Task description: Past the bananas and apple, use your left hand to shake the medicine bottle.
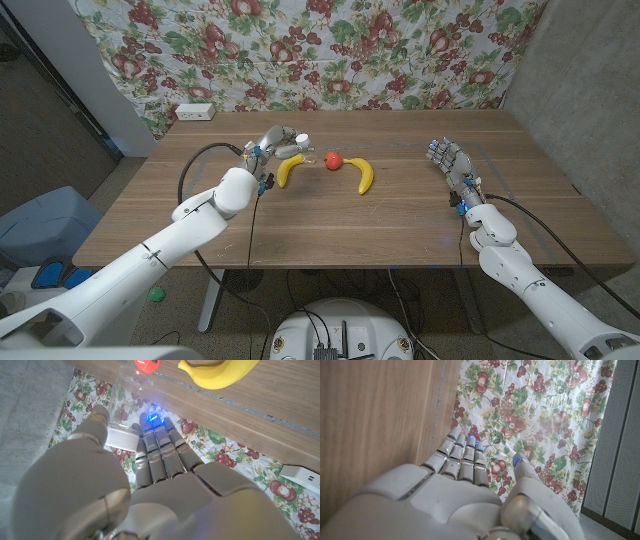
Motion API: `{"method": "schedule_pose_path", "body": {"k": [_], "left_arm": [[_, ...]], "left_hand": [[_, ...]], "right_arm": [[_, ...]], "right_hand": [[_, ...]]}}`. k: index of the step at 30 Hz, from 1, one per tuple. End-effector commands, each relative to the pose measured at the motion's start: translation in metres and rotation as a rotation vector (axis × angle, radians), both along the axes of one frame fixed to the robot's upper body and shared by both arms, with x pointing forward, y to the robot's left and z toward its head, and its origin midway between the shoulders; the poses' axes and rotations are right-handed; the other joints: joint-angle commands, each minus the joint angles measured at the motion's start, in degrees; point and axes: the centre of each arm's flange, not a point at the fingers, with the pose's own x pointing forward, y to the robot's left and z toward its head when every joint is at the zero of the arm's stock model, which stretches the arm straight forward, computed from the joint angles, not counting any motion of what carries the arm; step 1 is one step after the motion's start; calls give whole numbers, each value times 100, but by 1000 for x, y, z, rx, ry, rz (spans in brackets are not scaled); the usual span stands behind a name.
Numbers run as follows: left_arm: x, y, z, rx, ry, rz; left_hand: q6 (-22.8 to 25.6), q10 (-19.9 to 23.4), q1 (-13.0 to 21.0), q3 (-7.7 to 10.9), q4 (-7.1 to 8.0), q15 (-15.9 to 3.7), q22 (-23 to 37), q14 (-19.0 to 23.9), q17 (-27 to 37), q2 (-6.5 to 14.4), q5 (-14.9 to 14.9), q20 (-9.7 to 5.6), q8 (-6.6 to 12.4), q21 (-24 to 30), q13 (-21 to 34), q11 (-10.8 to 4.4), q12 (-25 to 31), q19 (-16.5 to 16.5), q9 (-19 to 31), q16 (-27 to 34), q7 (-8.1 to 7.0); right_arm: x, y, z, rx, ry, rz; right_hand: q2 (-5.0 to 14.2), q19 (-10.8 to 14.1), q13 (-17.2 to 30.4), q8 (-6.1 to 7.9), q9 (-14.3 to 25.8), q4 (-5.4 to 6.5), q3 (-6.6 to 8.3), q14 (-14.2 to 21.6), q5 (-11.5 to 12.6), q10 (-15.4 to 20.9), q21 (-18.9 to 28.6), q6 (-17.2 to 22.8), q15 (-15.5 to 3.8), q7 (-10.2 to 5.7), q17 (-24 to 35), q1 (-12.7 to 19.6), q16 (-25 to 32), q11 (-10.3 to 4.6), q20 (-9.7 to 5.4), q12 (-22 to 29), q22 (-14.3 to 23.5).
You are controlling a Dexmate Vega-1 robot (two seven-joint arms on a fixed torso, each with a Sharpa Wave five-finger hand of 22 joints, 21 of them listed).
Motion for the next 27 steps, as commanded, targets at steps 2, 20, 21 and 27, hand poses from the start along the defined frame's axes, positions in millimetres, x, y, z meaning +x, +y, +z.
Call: {"method": "schedule_pose_path", "body": {"k": [2,20,21,27], "left_arm": [[5,-9,-5,76,3,37],[12,-20,-12,181,12,86],[12,-21,-13,187,12,88],[15,-24,-16,211,14,99]], "left_hand": [[638,1287,1116,28,-14,-896,18,23,24,1124,36,-46,21,34,498,-1094,10,-16,7,6,-279],[657,1279,1135,18,-23,-901,17,35,27,1119,37,-52,-10,47,474,-1106,-22,-12,-12,13,-278],[656,1279,1133,15,-20,-896,17,39,29,1119,37,-52,-14,48,473,-1108,-24,-12,-14,15,-285],[665,1276,1140,12,-24,-902,16,41,29,1115,37,-53,-23,50,463,-1101,-35,-14,-20,16,-276]], "right_arm": [[1,-2,0,-1,1,1],[4,-4,-2,6,7,3],[4,-4,-2,13,8,3],[5,-5,-1,8,7,1]], "right_hand": [[54,47,5,27,28,-24,2,48,28,21,-37,47,5,7,2,14,-22,3,34,14,24],[54,58,4,26,28,-19,-3,42,27,22,-71,45,-2,6,3,9,-29,2,31,14,25],[54,59,4,26,28,-19,-4,42,26,15,-73,46,-2,4,3,9,-29,2,31,11,25],[54,55,4,25,28,-17,-6,38,26,22,-91,42,-13,-8,6,6,-32,-11,14,14,26]]}}
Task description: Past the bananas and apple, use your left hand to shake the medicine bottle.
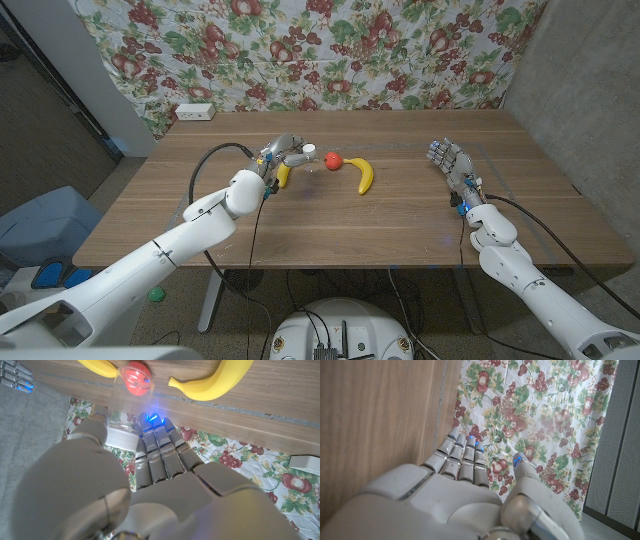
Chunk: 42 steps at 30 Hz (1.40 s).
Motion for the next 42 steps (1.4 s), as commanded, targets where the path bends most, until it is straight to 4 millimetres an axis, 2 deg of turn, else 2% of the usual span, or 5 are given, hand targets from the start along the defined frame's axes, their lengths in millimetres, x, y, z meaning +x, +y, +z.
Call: {"method": "schedule_pose_path", "body": {"k": [1,42], "left_arm": [[5,-8,-6,61,5,27],[18,-22,-31,265,4,143]], "left_hand": [[601,1244,1139,17,-23,-880,15,21,29,1118,40,-53,17,51,433,-1097,8,-14,8,15,-259],[616,1232,1150,3,-27,-889,12,29,25,1111,48,-56,-79,73,368,-1124,-59,-18,-41,8,-246]], "right_arm": [[2,-1,0,-4,1,0],[-1,-1,-3,8,2,1]], "right_hand": [[55,12,20,25,28,-16,-6,38,26,23,-17,42,-23,-9,7,6,-9,-8,-26,15,26],[55,33,29,26,29,-7,-17,37,20,3,-72,40,-9,-8,21,-10,-12,-15,-24,12,29]]}}
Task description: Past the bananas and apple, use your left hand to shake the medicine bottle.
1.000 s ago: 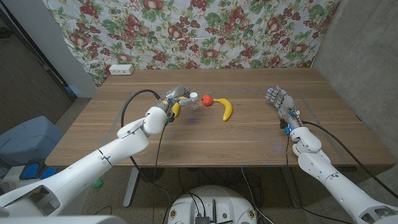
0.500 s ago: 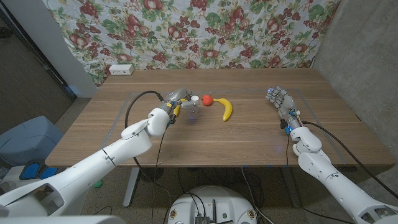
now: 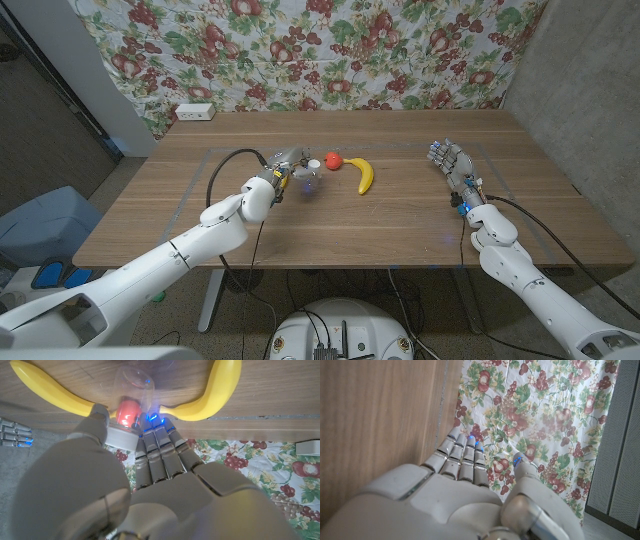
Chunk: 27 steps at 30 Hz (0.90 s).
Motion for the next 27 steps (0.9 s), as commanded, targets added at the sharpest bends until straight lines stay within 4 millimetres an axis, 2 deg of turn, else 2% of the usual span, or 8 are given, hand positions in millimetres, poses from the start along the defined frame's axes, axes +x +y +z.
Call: {"method": "schedule_pose_path", "body": {"k": [1,14,19,23,27], "left_arm": [[1,-5,-8,68,-4,36],[5,-5,-14,95,3,53],[5,-4,-15,94,16,49],[5,-4,-15,97,18,50],[5,-3,-15,100,15,53]], "left_hand": [[556,1214,1114,41,-18,-874,11,18,21,1149,44,-57,21,39,272,-1101,19,-18,10,9,-248],[572,1243,1118,27,-23,-863,10,10,19,1134,50,-67,-12,41,237,-1110,9,-26,-10,3,-245],[619,1294,1121,7,-42,-871,8,10,17,1096,58,-83,-26,48,197,-1159,7,-14,-30,3,-233],[525,1223,1064,-31,-32,-831,4,-50,-8,1033,75,-53,-119,28,134,-1148,-55,-67,-66,-39,-252],[408,917,916,-115,2,-806,-2,-120,-30,947,91,-26,-252,17,32,-1171,-231,-93,-121,-77,-283]], "right_arm": [[-3,0,-1,3,-2,-2],[-5,1,-2,0,-4,-1],[-6,0,-2,-2,-7,-1],[-6,1,-1,-4,-9,0],[-6,1,-1,-8,-10,0]], "right_hand": [[55,32,15,26,29,-7,-18,36,20,3,-17,40,-16,-8,8,-10,-12,-15,-22,12,29],[54,39,17,25,29,-5,-21,43,18,17,-34,38,-16,-11,9,-16,-12,-7,-18,18,30],[54,43,16,26,29,-4,-22,44,18,7,-39,41,-21,-11,10,-17,-12,-2,-18,14,30],[54,44,18,28,29,-4,-23,46,18,17,-45,45,-14,-12,10,-18,-12,-6,-18,19,30],[54,47,18,27,29,-3,-24,45,17,12,-51,43,-13,-8,10,-20,-14,-3,-16,16,31]]}}
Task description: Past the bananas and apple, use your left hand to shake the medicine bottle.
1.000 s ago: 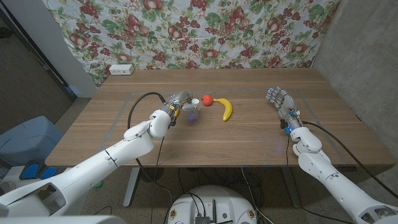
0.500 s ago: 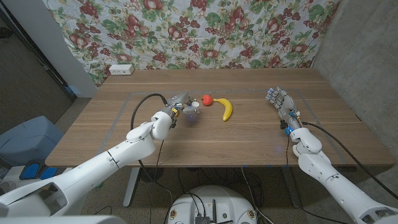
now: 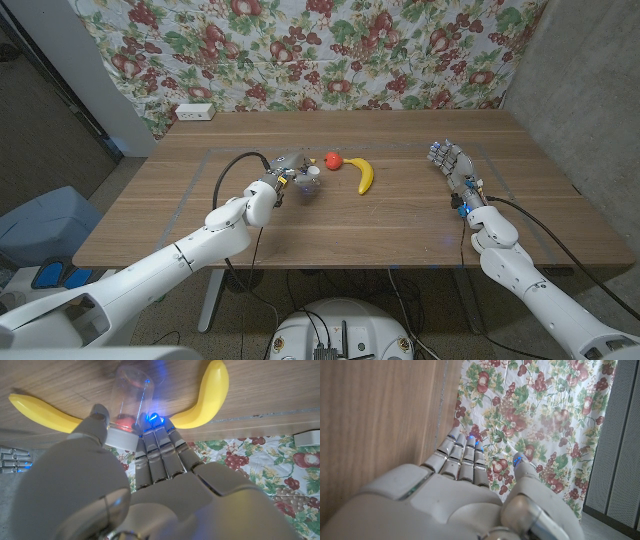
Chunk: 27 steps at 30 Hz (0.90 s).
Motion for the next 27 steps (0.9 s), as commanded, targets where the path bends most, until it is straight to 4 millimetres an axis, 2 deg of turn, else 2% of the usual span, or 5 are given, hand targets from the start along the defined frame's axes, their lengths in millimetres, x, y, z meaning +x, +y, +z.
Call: {"method": "schedule_pose_path", "body": {"k": [1,4,9,15,27], "left_arm": [[1,1,-3,9,9,6],[1,1,-3,10,5,5],[0,2,-2,12,6,6],[-2,4,-1,10,-1,11],[-4,8,1,-5,0,29]], "left_hand": [[329,786,876,-79,35,-806,-4,-143,-18,934,41,-28,-99,-9,-44,-1119,-154,-35,-40,-45,-288],[223,667,743,-142,66,-789,-7,-176,-27,882,44,-27,-199,-18,-111,-1190,-238,-45,-87,-58,-340],[78,397,515,-226,99,-741,-12,-301,-62,771,47,10,-342,-57,-209,-1126,-395,-118,-169,-119,-331],[-187,-72,74,-375,165,-677,-18,-566,-94,581,46,107,-509,-121,-344,-1033,-634,-208,-300,-178,-410],[-689,-901,-760,-717,226,-500,-23,-1013,-110,128,34,206,-562,-294,-521,-869,-830,-420,-534,-184,-556]], "right_arm": [[-1,0,1,1,-4,1],[-1,0,0,0,-3,-1],[-1,-1,0,7,-2,-2],[-1,0,0,7,-2,-2],[1,1,2,1,-1,0]], "right_hand": [[53,24,19,28,29,-3,-24,49,18,11,-6,46,-8,-9,12,-20,-12,-3,4,16,31],[53,24,18,28,29,-3,-25,47,17,19,-9,46,-5,-7,13,-21,-13,0,6,19,31],[53,26,19,27,29,-2,-26,43,17,10,-14,44,-7,-6,14,-23,-15,4,6,16,31],[53,29,20,28,29,0,-28,44,15,17,-23,47,-2,-12,16,-27,-16,-1,7,19,31],[53,33,19,28,29,7,-33,45,13,19,-36,46,-3,-10,17,-38,-18,4,11,19,32]]}}
